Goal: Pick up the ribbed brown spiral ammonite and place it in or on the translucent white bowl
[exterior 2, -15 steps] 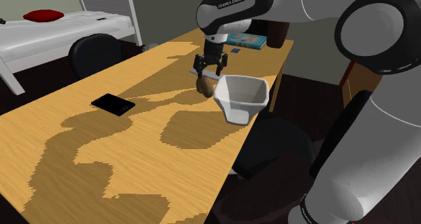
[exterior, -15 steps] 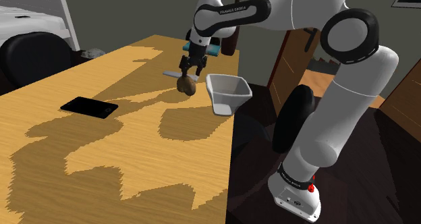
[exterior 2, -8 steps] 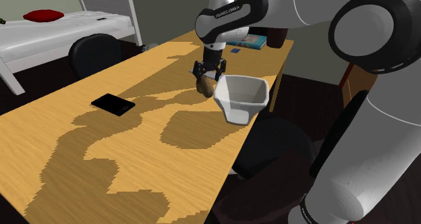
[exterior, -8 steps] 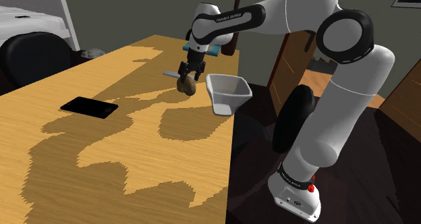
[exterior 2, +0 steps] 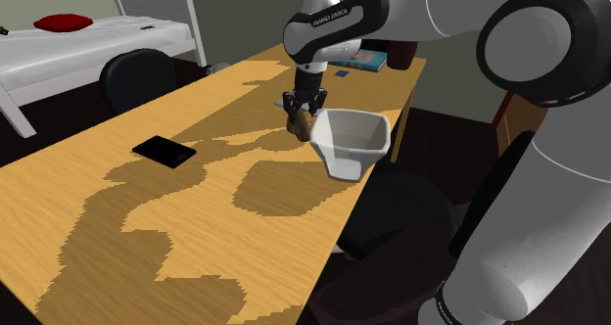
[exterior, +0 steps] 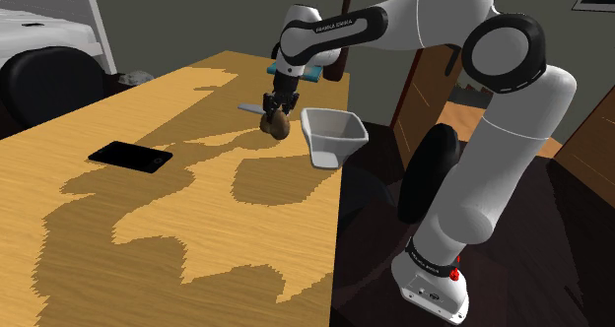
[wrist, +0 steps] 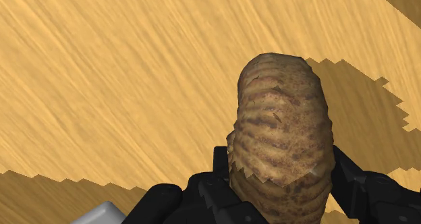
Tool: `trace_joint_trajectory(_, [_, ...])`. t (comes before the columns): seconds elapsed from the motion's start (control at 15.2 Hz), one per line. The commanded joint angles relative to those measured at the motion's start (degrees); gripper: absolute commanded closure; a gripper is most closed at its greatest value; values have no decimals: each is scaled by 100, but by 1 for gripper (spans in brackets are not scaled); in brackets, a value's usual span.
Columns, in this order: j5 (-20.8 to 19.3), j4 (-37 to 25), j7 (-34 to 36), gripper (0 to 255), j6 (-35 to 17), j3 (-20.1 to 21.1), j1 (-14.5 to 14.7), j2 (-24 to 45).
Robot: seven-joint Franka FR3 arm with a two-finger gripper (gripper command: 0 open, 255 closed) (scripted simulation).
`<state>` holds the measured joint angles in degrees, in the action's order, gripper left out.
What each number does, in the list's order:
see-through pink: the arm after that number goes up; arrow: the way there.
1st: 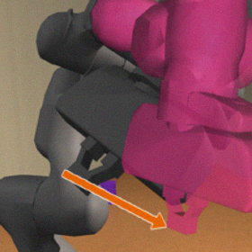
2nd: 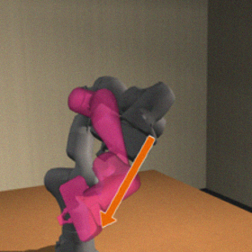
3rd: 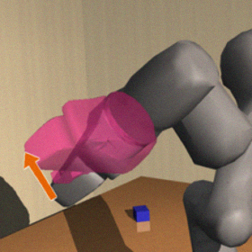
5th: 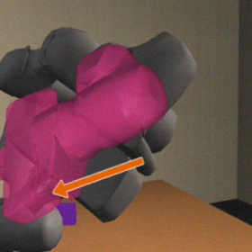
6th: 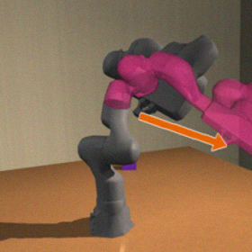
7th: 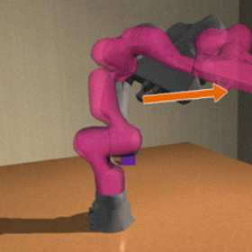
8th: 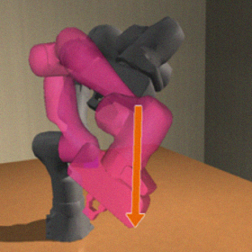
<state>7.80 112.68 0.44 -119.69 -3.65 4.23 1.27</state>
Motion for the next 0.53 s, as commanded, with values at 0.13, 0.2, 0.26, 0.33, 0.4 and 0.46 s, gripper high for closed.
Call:
trace_joint_trajectory(0.13, [0, 1, -1, 255, -1, -1, -1, 1])
trace_joint_trajectory(0.2, [0, 1, -1, 255, -1, -1, -1, 1])
trace_joint_trajectory(0.26, [0, 1, -1, 255, -2, -1, -1, 2])
trace_joint_trajectory(0.33, [0, 1, -1, 255, -1, -1, -1, 2])
trace_joint_trajectory(0.4, [-1, 1, 0, 255, -1, -1, -1, 1])
trace_joint_trajectory(0.46, [-7, -53, 11, 255, 72, -1, -2, -18])
